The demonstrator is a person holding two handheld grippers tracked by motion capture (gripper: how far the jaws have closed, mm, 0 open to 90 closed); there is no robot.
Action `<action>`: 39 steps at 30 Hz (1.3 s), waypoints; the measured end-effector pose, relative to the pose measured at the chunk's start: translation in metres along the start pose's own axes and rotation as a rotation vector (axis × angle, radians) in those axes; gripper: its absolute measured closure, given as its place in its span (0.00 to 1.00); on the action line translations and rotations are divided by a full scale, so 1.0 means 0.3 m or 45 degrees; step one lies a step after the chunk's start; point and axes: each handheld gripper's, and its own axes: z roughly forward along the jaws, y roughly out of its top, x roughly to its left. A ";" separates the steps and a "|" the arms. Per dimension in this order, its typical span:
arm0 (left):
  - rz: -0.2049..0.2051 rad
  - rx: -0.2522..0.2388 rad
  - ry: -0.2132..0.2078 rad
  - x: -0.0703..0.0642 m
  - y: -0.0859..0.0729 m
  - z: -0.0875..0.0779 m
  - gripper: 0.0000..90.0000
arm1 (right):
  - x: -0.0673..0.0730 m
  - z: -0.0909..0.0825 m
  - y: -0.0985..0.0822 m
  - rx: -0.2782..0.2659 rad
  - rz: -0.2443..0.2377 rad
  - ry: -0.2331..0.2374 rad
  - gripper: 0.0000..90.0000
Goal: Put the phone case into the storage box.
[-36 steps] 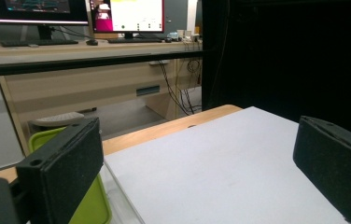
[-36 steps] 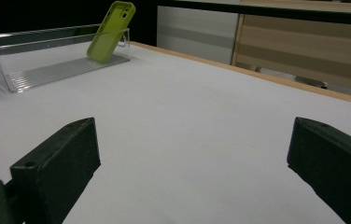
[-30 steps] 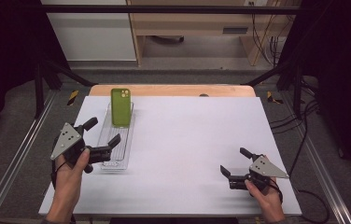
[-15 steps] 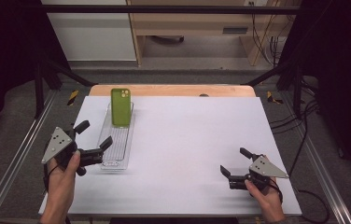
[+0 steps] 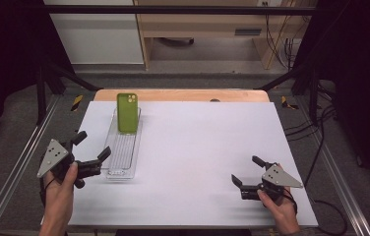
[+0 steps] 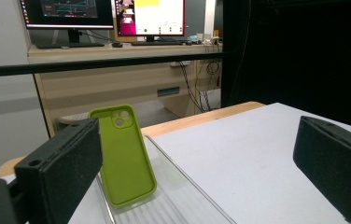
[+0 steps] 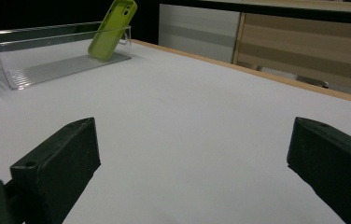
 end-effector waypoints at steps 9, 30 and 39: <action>0.014 -0.011 0.017 0.012 -0.048 -0.021 0.01 | -0.001 -0.001 0.000 -0.002 -0.001 -0.001 0.03; 0.074 0.022 0.038 0.019 -0.137 -0.035 0.01 | -0.008 -0.004 0.001 -0.005 -0.003 -0.009 0.03; 0.076 0.038 -0.001 -0.007 -0.163 -0.028 0.01 | -0.012 -0.009 0.003 -0.009 0.000 -0.014 0.03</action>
